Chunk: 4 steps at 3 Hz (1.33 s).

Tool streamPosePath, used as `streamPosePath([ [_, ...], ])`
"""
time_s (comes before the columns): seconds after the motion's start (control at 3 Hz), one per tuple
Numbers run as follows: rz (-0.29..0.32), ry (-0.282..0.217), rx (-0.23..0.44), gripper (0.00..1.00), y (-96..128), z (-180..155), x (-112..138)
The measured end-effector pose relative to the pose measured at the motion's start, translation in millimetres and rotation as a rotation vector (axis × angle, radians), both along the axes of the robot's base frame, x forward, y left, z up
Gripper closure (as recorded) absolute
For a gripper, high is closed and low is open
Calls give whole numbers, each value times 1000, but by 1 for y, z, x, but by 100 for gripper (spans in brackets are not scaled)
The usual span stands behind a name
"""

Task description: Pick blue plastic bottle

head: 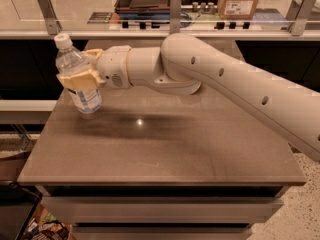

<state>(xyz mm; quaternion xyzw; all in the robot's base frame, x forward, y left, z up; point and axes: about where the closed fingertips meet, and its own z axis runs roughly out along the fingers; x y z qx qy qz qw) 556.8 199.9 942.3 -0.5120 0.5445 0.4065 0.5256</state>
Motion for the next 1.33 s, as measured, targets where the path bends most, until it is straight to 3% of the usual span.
streamPosePath([
  [0.67, -5, -43, -21, 100, -1, 32, 2],
  [1.33, -3, -122, -62, 100, 4, 75, 1],
])
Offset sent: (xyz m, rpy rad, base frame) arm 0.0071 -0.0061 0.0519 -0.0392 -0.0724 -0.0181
